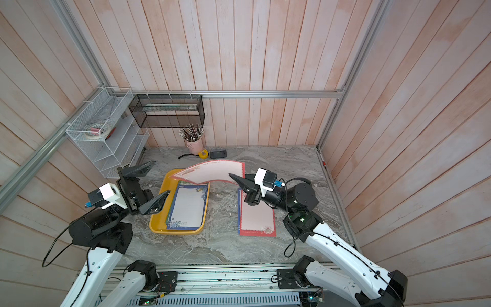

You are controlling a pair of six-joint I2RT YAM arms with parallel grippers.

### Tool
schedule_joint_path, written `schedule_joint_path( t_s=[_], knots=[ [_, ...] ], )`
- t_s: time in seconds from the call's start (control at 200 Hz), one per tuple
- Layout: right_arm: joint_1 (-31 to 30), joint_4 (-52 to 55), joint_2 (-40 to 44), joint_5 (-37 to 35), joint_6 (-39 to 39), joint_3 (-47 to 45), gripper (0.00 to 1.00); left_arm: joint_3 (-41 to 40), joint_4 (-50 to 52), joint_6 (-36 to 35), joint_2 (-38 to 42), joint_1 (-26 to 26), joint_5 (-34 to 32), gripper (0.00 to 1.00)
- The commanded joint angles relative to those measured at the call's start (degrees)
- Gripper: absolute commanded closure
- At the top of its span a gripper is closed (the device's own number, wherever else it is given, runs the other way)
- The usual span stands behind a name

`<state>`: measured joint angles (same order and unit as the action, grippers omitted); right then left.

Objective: Take out the stationery paper from the storage box
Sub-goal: Place the stationery paper at the center of the board.

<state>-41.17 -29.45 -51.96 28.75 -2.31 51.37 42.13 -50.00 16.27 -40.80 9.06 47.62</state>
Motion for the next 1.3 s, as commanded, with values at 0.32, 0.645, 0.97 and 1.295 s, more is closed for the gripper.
schedule_joint_path(
  t_s=[0.32, 0.645, 0.97, 1.295],
  knots=[
    [16.0, 29.1, 7.3, -1.6, 14.3, 6.6, 1.0, -0.9, 1.2, -1.9, -2.1, -0.1, -2.9, 0.08],
    [25.6, 50.3, -1.2, 2.2, 24.2, 9.7, 1.0, -0.2, 2.6, -1.7, -3.2, -0.1, -2.9, 0.08],
    [35.7, 53.5, -4.5, 11.2, 32.9, 3.2, 1.0, 0.5, 3.0, 0.0, -6.0, 0.0, -2.5, 0.08],
    [36.9, 51.5, -9.6, 21.0, 36.5, -6.1, 1.0, 1.4, 4.7, 0.0, -6.9, 0.0, -2.2, 0.08]
  ],
)
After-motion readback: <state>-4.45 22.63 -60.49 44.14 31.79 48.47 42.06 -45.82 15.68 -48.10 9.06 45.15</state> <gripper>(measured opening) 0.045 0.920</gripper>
